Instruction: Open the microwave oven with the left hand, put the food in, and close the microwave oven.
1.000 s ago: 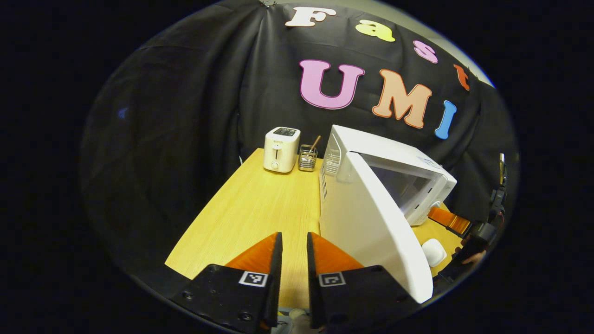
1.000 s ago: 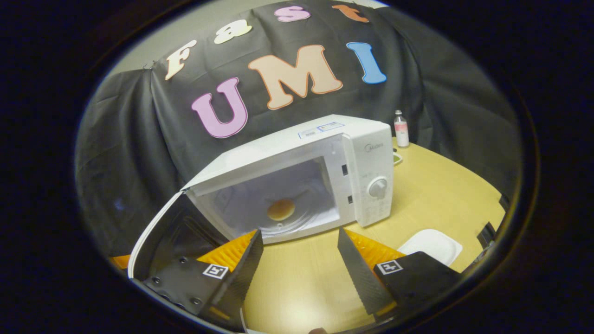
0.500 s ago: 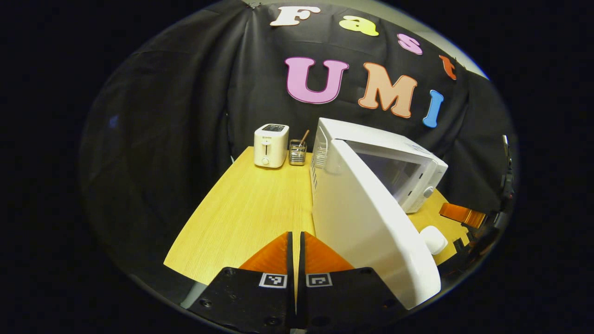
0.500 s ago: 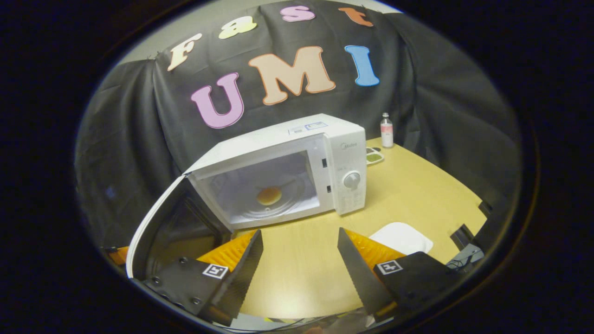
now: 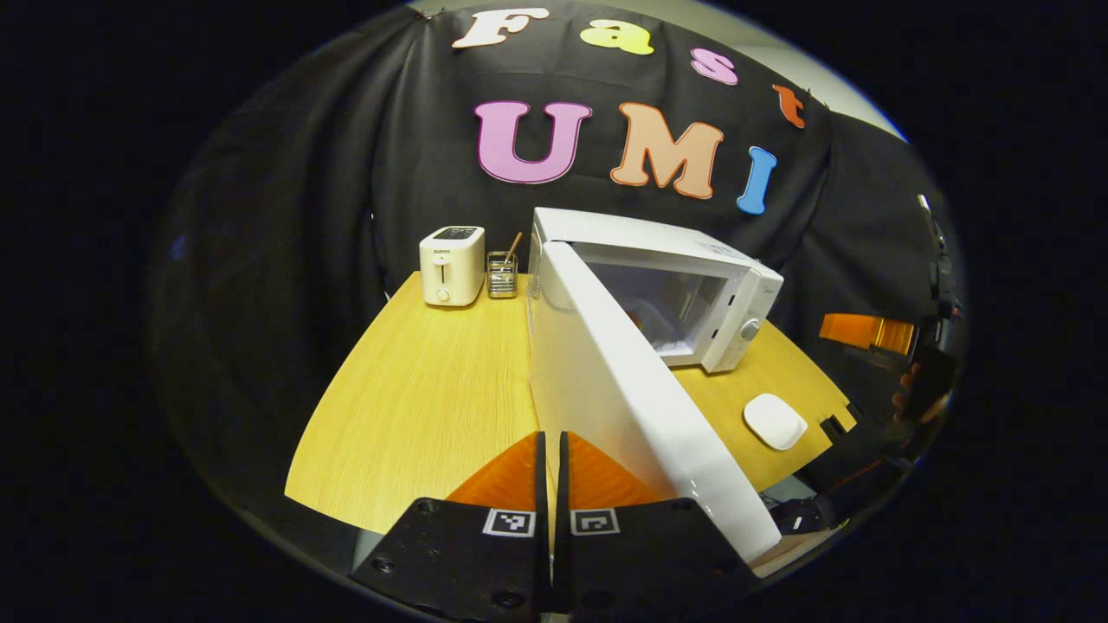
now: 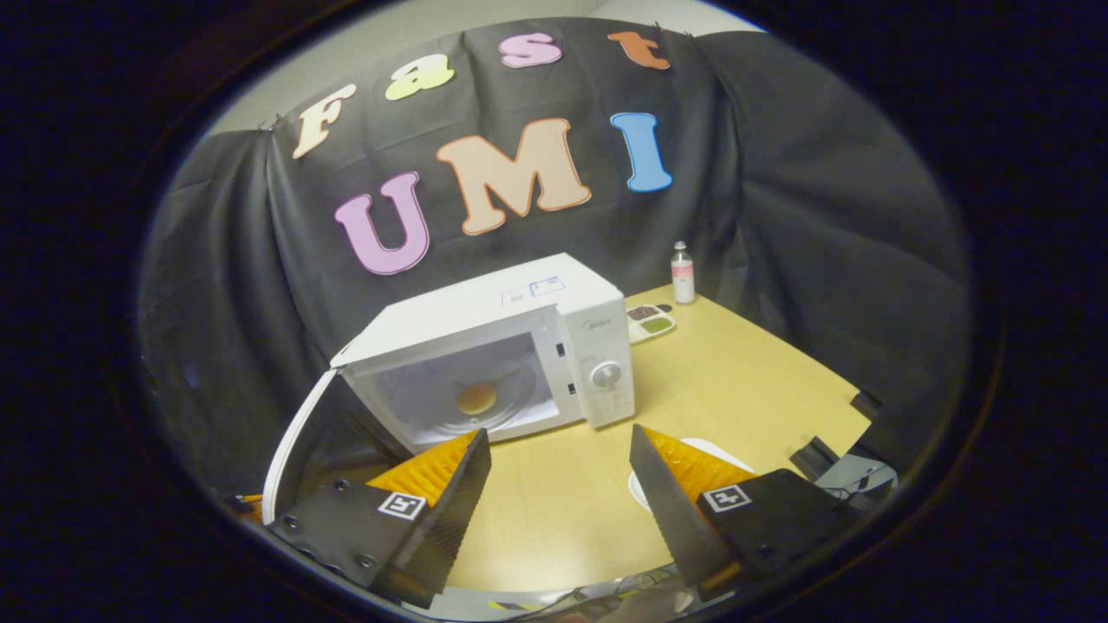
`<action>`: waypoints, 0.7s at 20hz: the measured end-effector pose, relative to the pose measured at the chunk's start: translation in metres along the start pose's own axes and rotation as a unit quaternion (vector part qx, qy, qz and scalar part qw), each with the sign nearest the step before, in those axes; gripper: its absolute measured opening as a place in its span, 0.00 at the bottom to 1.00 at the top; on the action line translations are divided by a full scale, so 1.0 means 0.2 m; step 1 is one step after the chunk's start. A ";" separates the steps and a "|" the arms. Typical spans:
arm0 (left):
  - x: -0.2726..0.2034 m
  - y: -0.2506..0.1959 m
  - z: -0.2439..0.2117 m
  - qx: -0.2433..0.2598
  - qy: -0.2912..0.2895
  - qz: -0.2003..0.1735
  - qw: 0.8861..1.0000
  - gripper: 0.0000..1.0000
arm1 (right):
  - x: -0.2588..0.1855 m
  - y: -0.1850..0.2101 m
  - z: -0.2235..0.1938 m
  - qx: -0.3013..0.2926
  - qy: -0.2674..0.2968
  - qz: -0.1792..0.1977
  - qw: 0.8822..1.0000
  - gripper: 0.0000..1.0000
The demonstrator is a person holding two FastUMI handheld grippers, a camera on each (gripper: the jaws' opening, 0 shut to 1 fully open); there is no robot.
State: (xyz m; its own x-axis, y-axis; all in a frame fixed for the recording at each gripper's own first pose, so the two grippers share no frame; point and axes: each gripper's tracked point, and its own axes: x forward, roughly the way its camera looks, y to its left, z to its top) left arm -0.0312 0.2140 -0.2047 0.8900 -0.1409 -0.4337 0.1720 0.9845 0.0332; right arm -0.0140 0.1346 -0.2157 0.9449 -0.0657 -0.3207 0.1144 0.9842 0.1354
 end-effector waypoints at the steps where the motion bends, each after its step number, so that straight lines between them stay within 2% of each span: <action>1: -0.01 -0.02 0.01 0.003 -0.001 -0.001 1.000 0.01 | 0.00 -0.03 0.01 -0.003 -0.001 -0.003 1.000 0.91; 6: -0.02 -0.10 0.02 0.002 0.002 0.019 1.000 0.01 | 0.02 -0.17 0.05 -0.004 0.008 -0.002 1.000 0.92; 12: 0.03 -0.37 0.03 -0.019 0.006 0.040 0.999 0.01 | 0.09 -0.40 0.21 -0.021 0.007 0.015 1.000 0.92; 13: 0.03 -0.43 0.04 -0.022 0.005 0.041 0.999 0.01 | 0.10 -0.43 0.25 -0.022 0.008 0.020 1.000 1.00; 14: 0.05 -0.48 0.05 -0.024 0.005 0.042 0.999 0.01 | 0.11 -0.46 0.26 -0.023 0.011 0.025 0.999 1.00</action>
State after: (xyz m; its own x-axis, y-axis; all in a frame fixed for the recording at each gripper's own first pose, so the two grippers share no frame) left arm -0.0352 0.1163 -0.2035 0.8965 -0.0573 -0.4394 0.0765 0.9967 0.0262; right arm 0.0128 0.0331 -0.1862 0.9420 -0.0132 -0.3355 0.0523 0.9928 0.1080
